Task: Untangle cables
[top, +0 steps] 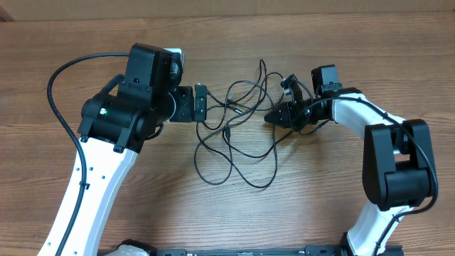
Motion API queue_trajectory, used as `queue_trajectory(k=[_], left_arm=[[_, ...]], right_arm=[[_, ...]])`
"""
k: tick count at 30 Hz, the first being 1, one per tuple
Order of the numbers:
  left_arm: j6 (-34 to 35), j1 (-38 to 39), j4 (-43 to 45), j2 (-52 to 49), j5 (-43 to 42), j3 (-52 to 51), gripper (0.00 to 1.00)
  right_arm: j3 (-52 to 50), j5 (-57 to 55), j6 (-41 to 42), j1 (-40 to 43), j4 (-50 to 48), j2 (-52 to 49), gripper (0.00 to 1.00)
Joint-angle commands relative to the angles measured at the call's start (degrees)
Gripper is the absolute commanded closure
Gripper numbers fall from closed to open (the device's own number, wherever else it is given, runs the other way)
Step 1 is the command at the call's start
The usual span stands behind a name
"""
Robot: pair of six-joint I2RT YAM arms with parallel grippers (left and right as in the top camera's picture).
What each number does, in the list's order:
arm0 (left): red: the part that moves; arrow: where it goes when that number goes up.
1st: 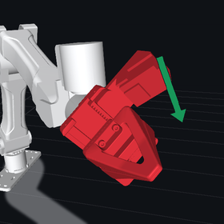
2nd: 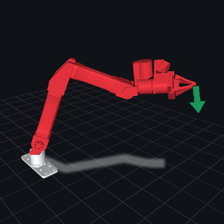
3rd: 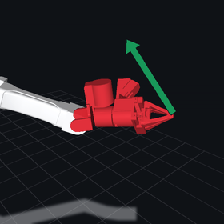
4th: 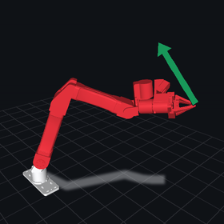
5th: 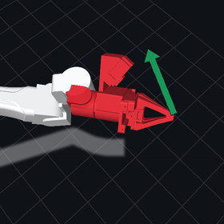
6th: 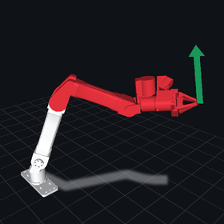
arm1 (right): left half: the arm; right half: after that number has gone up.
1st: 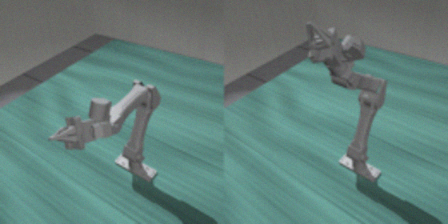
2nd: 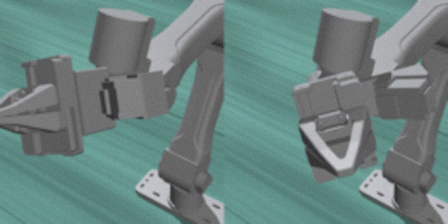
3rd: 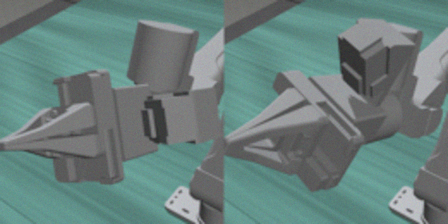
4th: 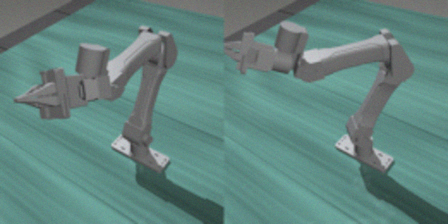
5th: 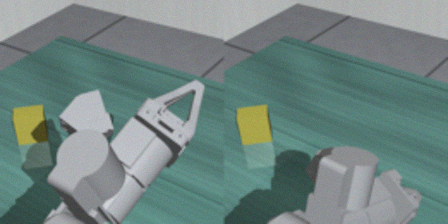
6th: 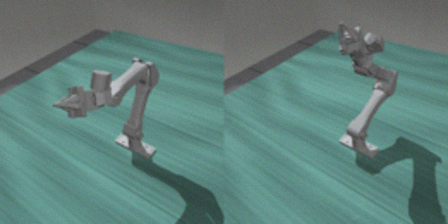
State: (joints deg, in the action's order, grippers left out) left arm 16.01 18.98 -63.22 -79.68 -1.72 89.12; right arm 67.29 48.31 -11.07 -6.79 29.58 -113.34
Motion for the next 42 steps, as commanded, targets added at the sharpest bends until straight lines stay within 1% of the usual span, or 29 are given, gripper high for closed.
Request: queue_trajectory(k=[1, 3, 6, 9, 12, 14, 17, 19, 21, 24, 28, 31, 35, 38, 40, 42], left_arm=[[0.3, -0.3, 0.0, 0.6, -0.7, 0.3, 0.00], [0.3, -0.3, 0.0, 0.6, -0.7, 0.3, 0.00], [0.3, -0.3, 0.0, 0.6, -0.7, 0.3, 0.00], [0.3, -0.3, 0.0, 0.6, -0.7, 0.3, 0.00], [0.3, -0.3, 0.0, 0.6, -0.7, 0.3, 0.00], [0.3, -0.3, 0.0, 0.6, -0.7, 0.3, 0.00], [0.3, -0.3, 0.0, 0.6, -0.7, 0.3, 0.00], [0.3, -0.3, 0.0, 0.6, -0.7, 0.3, 0.00], [0.3, -0.3, 0.0, 0.6, -0.7, 0.3, 0.00], [0.3, -0.3, 0.0, 0.6, -0.7, 0.3, 0.00], [0.3, -0.3, 0.0, 0.6, -0.7, 0.3, 0.00], [0.3, -0.3, 0.0, 0.6, -0.7, 0.3, 0.00], [0.3, -0.3, 0.0, 0.6, -0.7, 0.3, 0.00], [0.3, -0.3, 0.0, 0.6, -0.7, 0.3, 0.00], [0.3, -0.3, 0.0, 0.6, -0.7, 0.3, 0.00], [0.3, -0.3, 0.0, 0.6, -0.7, 0.3, 0.00]], right_arm=[[1.3, 7.5, 4.1, 0.1, -0.6, 7.3, 0.96], [2.1, 7.5, 6.8, 0.1, -0.2, 10.1, 0.96], [4.2, 7.5, 7.1, 0.1, 2.2, 15.1, 0.96], [8.2, 4.3, 9.7, 0.1, 2.4, 23.1, 0.96], [11.9, 4.0, 10.6, 0.1, 2.3, 28.0, 0.96], [14.7, 3.8, 13.0, 0.1, 2.0, 30.8, 0.96], [21.5, 3.8, 19.0, 0.0, 2.0, 36.5, 0.96], [23.1, 3.8, 20.6, 0.0, 1.9, 38.7, 0.96], [24.0, 3.6, 21.8, 0.0, 1.5, 41.1, 0.96], [24.4, 2.2, 26.9, 0.0, -0.9, 46.5, 0.96], [24.4, 2.1, 29.2, 0.0, -1.2, 50.0, 0.96], [24.5, 2.1, 33.6, 0.0, -1.9, 52.4, 0.96], [24.5, 1.6, 42.4, 0.1, -6.5, 54.7, 0.96], [24.5, 0.2, 49.3, 0.1, -13.5, 56.4, 0.96], [24.8, -2.0, 51.8, 0.1, -17.4, 57.1, 0.96], [25.5, -5.0, 52.1, 0.1, -19.2, 57.4, 0.96]])
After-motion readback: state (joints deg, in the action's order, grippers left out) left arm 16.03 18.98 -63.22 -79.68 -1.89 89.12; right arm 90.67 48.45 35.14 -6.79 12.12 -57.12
